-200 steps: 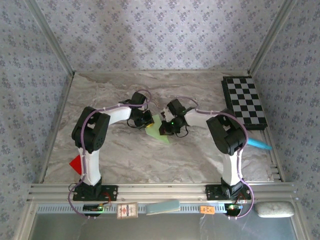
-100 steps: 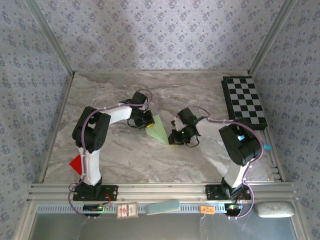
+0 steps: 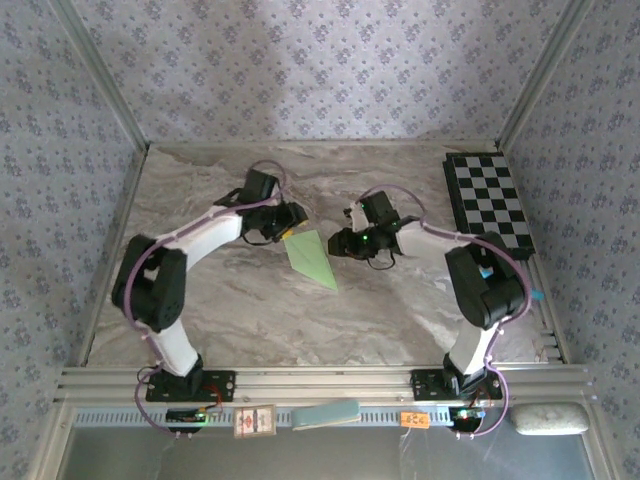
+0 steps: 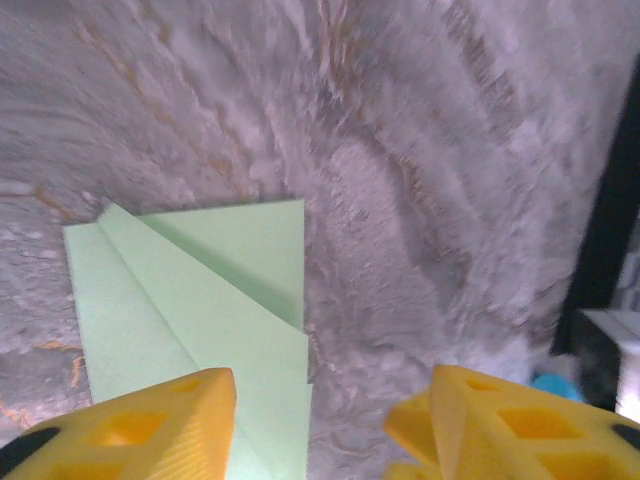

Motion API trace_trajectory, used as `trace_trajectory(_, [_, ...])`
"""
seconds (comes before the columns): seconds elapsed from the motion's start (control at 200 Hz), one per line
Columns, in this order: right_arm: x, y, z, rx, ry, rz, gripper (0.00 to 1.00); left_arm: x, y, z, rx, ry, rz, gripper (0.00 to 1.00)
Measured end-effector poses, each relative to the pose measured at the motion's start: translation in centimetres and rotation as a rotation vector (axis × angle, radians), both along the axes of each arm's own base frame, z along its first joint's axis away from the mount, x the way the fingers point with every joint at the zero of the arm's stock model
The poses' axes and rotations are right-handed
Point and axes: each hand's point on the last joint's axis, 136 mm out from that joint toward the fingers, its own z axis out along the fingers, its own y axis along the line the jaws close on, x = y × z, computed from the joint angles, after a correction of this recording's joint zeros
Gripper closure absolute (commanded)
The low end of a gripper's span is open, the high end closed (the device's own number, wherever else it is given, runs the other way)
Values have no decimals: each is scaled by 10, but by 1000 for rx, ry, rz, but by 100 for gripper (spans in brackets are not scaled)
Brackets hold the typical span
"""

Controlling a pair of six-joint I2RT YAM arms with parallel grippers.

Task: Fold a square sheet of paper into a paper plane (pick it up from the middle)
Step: Fourth fold the wing at the center of the table, then pick up the paper from the center of the table.

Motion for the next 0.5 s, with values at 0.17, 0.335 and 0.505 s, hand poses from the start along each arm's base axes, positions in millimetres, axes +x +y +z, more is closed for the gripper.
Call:
trace_trajectory(0.17, [16,17,-14,16,33,33,62,-13,42,-3,-17,1,127,34])
trace_trajectory(0.335, [30,30,-20,24,37,58,66,-34,66,-29,6,62,194,29])
trace_trajectory(0.505, [33,40,-27,24,43,88,68,-44,76,-36,7,86,226,27])
